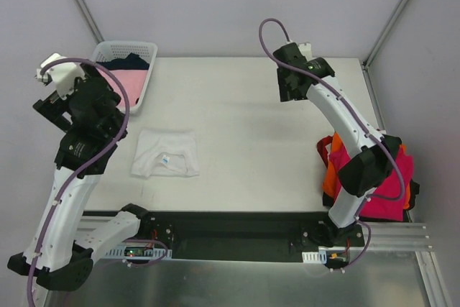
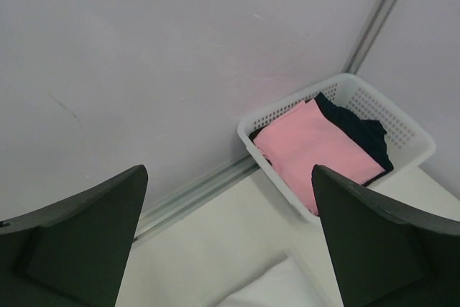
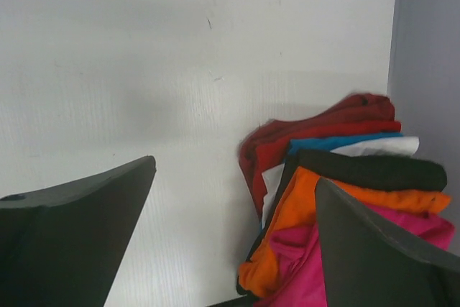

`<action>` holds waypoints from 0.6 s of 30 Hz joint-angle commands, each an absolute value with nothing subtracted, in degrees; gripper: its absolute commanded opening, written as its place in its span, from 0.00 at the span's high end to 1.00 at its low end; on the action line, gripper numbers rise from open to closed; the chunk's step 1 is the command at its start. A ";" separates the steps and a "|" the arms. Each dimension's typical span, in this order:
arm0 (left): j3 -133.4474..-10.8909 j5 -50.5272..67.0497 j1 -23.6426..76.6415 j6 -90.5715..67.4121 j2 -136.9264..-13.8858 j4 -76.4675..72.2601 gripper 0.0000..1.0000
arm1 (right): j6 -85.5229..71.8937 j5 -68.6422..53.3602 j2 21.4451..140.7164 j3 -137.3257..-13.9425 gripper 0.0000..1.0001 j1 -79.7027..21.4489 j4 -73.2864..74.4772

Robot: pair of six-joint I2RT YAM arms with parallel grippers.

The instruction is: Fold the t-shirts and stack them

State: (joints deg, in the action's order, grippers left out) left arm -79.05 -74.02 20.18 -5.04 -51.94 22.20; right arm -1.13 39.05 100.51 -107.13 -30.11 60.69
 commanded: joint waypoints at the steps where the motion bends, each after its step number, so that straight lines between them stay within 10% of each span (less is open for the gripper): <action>1: -77.96 -71.73 24.08 -5.53 -54.31 21.09 0.01 | -6.16 35.14 96.44 -103.56 0.02 -26.19 65.22; 18: -89.30 -22.86 25.05 -25.99 -77.25 36.10 0.06 | -4.04 32.17 92.37 -99.84 0.04 -26.19 61.35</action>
State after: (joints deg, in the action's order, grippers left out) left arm -85.43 -36.01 24.73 -16.08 -73.69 29.19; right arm -4.19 33.50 94.50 -98.87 -26.13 61.84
